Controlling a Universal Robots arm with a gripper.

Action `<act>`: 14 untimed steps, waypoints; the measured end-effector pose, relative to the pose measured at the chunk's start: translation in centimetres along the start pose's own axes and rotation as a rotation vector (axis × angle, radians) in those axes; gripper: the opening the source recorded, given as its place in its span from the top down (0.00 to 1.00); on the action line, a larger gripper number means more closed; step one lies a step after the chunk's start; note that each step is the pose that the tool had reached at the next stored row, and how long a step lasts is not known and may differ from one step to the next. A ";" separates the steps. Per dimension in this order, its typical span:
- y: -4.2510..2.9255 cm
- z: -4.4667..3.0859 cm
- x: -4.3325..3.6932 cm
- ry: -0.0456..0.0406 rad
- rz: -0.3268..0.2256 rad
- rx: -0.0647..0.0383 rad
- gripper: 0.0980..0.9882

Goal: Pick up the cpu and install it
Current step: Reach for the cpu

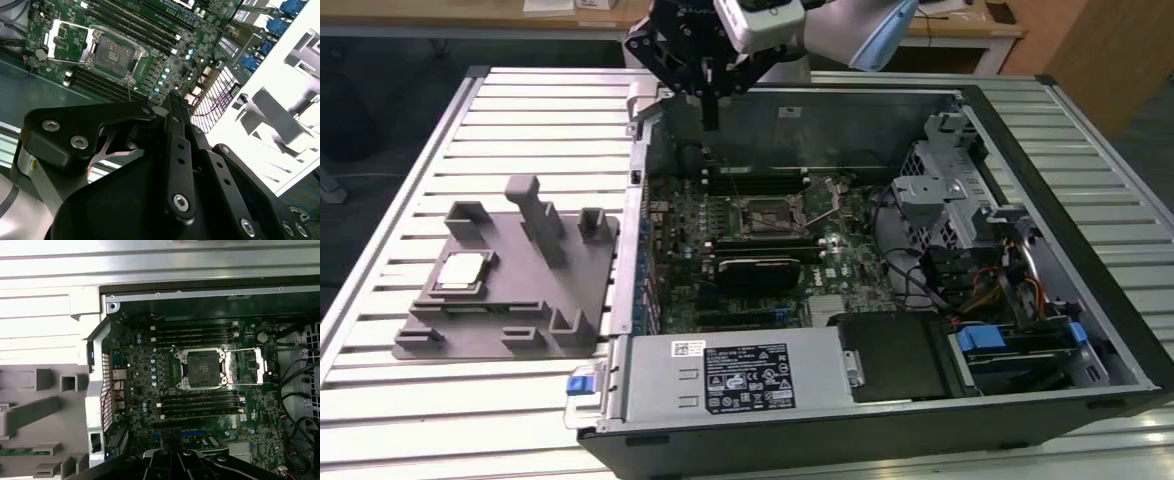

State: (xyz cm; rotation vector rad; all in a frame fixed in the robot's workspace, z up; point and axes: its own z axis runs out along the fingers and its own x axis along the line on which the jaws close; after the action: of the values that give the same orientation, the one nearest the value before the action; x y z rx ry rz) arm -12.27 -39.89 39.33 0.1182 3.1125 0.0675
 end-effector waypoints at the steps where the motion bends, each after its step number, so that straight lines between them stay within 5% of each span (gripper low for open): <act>1: -0.01 0.00 0.04 0.0000 0.000 0.000 0.99; 14: -0.11 -0.04 1.40 -0.0002 0.001 0.000 0.99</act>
State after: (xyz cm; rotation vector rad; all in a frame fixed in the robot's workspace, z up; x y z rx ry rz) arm -13.68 -39.90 39.33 0.1195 3.1123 0.0677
